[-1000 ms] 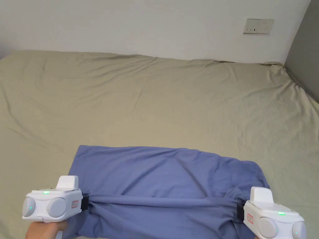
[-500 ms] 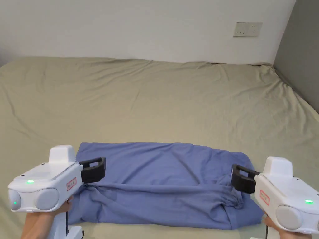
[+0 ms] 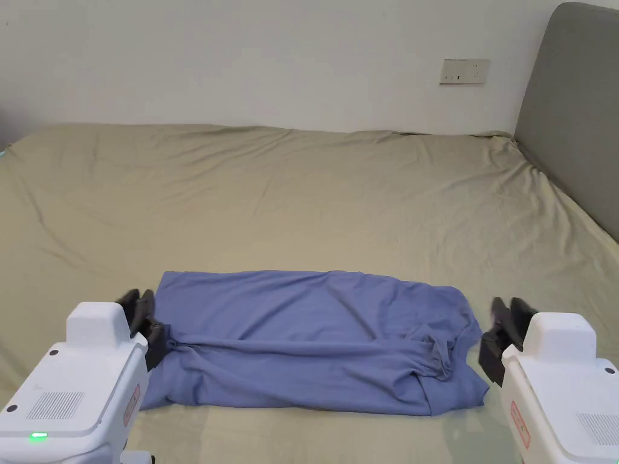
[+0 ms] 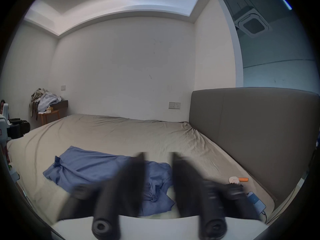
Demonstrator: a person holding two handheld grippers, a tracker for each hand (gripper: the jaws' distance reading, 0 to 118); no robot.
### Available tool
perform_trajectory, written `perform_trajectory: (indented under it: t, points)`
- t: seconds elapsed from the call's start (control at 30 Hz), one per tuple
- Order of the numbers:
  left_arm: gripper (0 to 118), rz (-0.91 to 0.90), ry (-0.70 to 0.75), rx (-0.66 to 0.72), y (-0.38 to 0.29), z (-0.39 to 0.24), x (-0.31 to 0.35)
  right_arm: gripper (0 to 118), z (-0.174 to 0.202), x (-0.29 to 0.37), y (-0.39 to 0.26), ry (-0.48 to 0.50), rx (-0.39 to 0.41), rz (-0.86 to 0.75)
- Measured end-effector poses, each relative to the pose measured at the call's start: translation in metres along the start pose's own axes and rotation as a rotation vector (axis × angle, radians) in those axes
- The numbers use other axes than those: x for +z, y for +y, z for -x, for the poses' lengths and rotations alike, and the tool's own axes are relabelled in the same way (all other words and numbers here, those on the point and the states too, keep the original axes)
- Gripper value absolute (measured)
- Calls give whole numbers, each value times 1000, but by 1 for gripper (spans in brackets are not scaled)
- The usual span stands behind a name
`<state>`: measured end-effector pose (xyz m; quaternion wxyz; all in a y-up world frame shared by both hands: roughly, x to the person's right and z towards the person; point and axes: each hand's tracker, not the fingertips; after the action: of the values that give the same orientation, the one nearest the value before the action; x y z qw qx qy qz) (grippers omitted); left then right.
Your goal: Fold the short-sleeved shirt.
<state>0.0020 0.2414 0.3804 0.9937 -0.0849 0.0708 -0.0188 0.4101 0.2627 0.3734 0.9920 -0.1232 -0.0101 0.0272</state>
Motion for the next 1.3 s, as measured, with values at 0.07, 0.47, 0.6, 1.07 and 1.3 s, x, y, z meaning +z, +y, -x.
perform_trajectory:
  t: [0.07, 0.47, 0.6, 1.07, 1.3]
  points:
    - [0, 38, -3, -2, -3, 2, -1, 2, -1, 1, -4, 7, -6, 8]
    - [0, 510, -4, 68, -27, 42, -98, 2, -1, -20, 0, 15, 21, -18]
    - [64, 648, 11, 143, -52, 61, -135, 2, -2, -34, -4, 6, 35, 11]
    - [20, 810, 30, 167, -115, 60, -163, 15, -8, -82, -34, -29, -11, 263]
    - [8, 699, -6, 163, -87, 57, -149, 106, -23, -160, -89, -66, -16, 596]
